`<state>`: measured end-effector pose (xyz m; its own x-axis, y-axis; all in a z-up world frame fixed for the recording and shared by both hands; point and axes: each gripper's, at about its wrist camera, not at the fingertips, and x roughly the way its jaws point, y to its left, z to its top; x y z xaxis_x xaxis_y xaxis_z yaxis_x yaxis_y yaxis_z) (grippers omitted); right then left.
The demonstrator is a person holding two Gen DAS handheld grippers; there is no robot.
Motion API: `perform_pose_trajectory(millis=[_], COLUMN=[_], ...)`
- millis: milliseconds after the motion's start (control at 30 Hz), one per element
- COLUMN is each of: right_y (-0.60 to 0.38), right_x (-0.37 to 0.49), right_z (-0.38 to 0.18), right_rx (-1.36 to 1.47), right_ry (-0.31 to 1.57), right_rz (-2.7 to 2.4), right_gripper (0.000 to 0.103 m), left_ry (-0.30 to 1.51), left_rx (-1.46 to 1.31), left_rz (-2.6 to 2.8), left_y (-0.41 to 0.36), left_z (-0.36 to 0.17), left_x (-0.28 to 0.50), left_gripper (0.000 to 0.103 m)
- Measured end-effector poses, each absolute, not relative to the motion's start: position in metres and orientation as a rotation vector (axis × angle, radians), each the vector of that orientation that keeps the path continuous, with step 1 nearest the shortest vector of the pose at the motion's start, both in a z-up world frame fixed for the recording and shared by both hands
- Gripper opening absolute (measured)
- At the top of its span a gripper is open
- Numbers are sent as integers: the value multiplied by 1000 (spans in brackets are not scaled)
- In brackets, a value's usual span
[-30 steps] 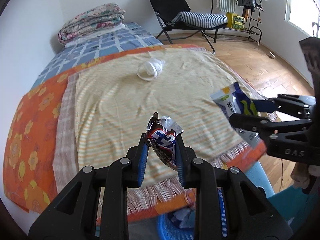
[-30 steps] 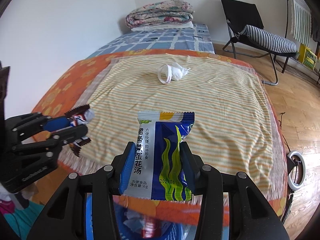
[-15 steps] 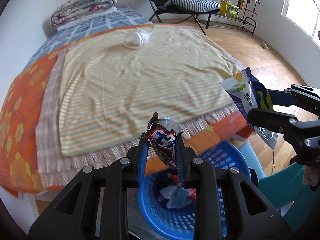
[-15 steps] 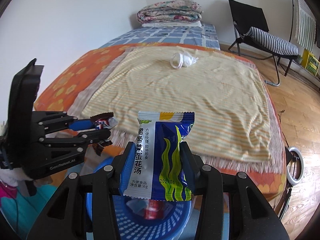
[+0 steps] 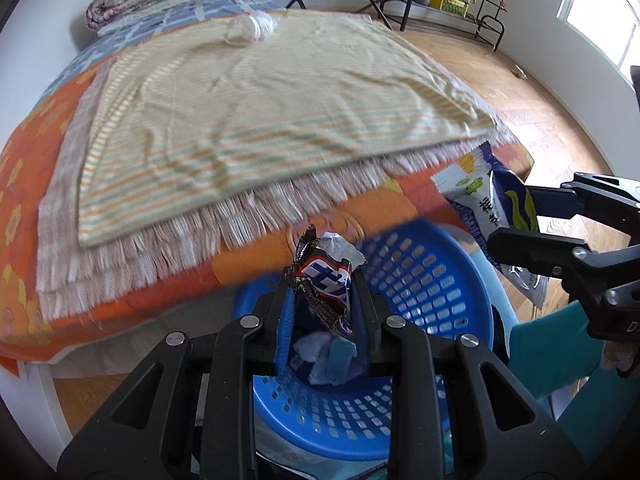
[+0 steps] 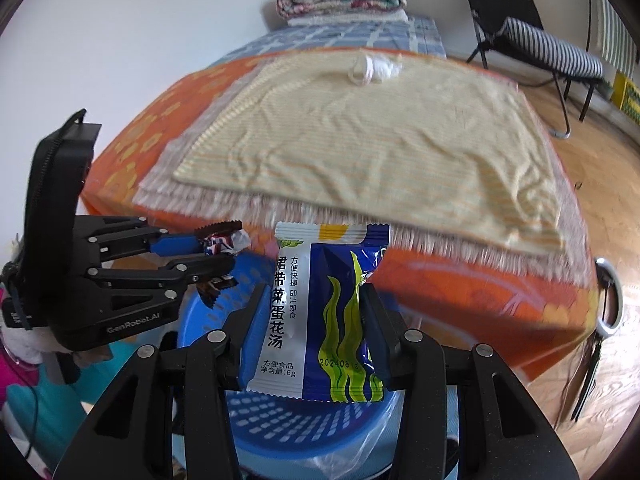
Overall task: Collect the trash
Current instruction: 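Carry the wrapper and snack packet to the blue basket and release them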
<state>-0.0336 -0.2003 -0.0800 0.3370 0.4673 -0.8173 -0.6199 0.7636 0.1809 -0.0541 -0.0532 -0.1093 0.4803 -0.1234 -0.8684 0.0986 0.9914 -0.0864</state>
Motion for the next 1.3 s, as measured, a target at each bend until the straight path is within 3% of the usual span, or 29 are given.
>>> perform_pose_trajectory(millis=[667, 733, 767, 1300], right_y=[-202, -201, -200, -205], right_x=[-53, -53, -53, -48], right_z=[-122, -123, -124, -136], right_rx=[-181, -183, -186, -181], right_ry=[1130, 1136, 1142, 1193], right_rz=[736, 739, 739, 712], right_gripper=[45, 45, 46, 49], left_ry=[1148, 1150, 1150, 1177], left_rx=[-39, -32, -30, -20], left_rz=[-151, -152, -154, -146], left_y=[-59, -60, -61, -62], left_z=[-145, -146, -147, -156], left_x=[-79, -79, -78, -74], left_gripper=[25, 30, 37, 54])
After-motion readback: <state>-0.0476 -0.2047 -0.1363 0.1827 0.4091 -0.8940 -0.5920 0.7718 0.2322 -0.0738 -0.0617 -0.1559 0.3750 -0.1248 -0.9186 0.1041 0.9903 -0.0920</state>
